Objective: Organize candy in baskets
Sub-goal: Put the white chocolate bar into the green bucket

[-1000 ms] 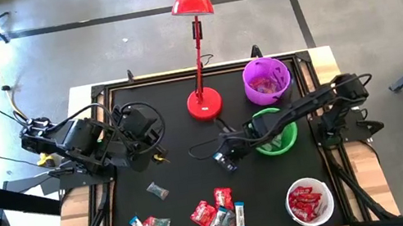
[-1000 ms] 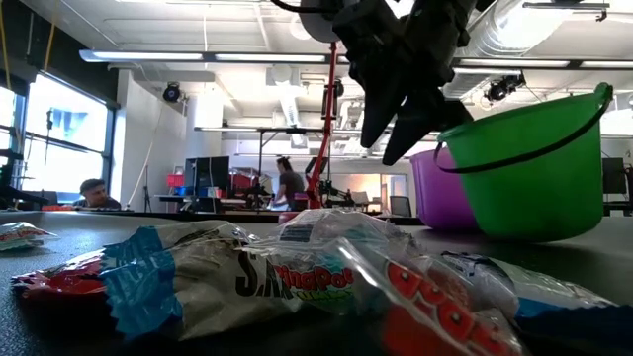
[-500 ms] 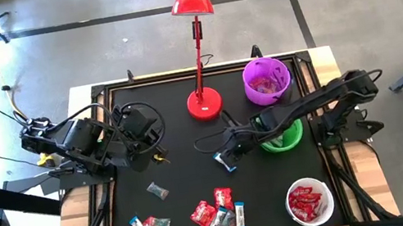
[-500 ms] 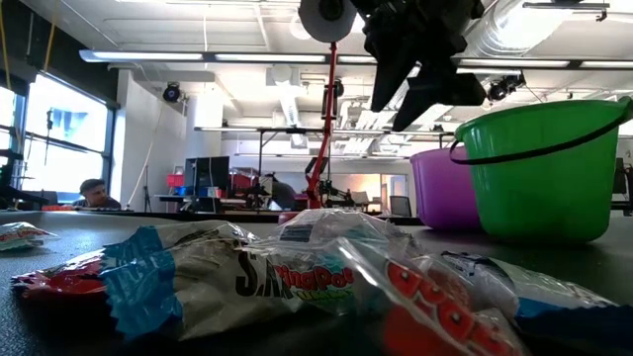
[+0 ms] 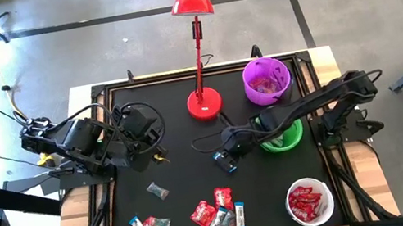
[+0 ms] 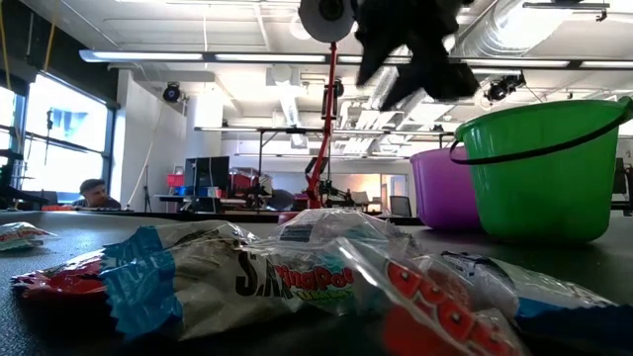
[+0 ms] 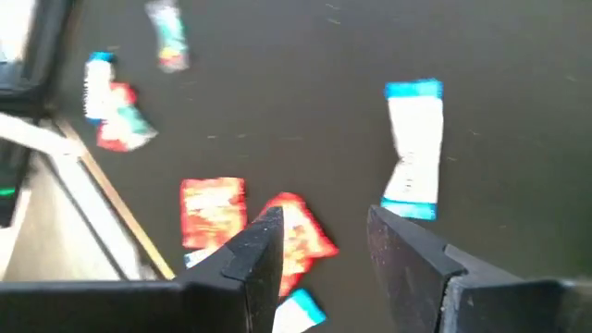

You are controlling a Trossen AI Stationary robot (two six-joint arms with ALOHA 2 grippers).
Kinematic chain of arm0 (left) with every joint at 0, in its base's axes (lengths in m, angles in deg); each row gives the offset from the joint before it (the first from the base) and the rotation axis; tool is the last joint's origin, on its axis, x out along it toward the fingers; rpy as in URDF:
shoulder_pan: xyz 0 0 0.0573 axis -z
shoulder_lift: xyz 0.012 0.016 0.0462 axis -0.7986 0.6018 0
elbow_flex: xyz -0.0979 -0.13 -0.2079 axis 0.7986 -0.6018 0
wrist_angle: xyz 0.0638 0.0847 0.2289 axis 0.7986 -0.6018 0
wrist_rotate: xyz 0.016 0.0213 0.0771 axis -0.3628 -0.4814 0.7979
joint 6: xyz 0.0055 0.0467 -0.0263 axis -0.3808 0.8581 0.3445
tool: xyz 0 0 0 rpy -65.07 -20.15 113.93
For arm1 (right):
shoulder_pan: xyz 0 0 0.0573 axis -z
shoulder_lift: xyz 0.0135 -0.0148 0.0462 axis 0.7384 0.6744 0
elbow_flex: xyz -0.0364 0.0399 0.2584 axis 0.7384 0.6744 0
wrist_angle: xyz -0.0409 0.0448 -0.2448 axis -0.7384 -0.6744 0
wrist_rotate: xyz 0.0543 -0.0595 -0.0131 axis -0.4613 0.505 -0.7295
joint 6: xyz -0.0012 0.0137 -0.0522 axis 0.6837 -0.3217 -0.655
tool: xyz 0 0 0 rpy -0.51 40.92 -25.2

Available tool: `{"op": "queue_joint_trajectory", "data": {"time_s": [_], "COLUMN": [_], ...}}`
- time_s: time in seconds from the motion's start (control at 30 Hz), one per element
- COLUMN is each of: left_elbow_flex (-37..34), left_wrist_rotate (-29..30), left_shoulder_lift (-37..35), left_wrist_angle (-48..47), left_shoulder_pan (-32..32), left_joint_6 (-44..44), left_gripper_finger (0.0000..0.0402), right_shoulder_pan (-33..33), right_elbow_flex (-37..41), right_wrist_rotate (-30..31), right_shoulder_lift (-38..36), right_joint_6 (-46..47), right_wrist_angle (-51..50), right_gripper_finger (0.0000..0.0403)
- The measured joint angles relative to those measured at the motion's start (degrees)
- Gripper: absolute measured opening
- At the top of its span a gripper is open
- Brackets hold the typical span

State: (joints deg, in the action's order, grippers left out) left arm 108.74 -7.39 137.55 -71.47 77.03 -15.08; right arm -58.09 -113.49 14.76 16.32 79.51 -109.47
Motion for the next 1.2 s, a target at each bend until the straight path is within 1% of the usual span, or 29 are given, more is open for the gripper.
{"op": "queue_joint_trajectory", "data": {"time_s": [0.07,0.27,0.4,0.6,0.73,0.93,1.2], "left_elbow_flex": [0.0,0.0,0.0,0.0,0.0,0.0,0.0], "left_wrist_rotate": [0.0,0.0,0.0,-0.09,-0.36,-1.11,-1.11], "left_shoulder_lift": [0.0,0.0,0.0,0.0,0.0,0.0,0.0], "left_wrist_angle": [0.02,0.04,0.07,0.16,0.18,0.15,0.03], "left_shoulder_pan": [-0.02,-0.02,-0.02,-0.02,0.0,0.0,0.0], "left_joint_6": [-0.01,-0.97,-1.07,-1.13,-1.16,-1.09,-1.05], "left_gripper_finger": [0.0108,0.0108,0.0108,0.0108,0.0108,0.0108,0.0108], "right_shoulder_pan": [-0.21,-0.55,-0.53,-0.37,0.43,1.15,1.2], "right_elbow_flex": [-2.56,-11.02,-16.0,-22.17,-22.96,-21.31,-20.2], "right_wrist_rotate": [1.35,7.33,7.94,7.89,7.74,6.01,4.29], "right_shoulder_lift": [-0.02,1.39,6.11,14.11,17.28,20.5,24.31], "right_joint_6": [-1.77,-5.8,-7.16,-11.76,-12.97,-12.99,-12.98], "right_wrist_angle": [-1.36,-12.07,-18.68,-24.4,-26.09,-26.09,-23.5], "right_gripper_finger": [0.0153,0.0153,0.0153,0.0153,0.0153,0.0153,0.0154]}}
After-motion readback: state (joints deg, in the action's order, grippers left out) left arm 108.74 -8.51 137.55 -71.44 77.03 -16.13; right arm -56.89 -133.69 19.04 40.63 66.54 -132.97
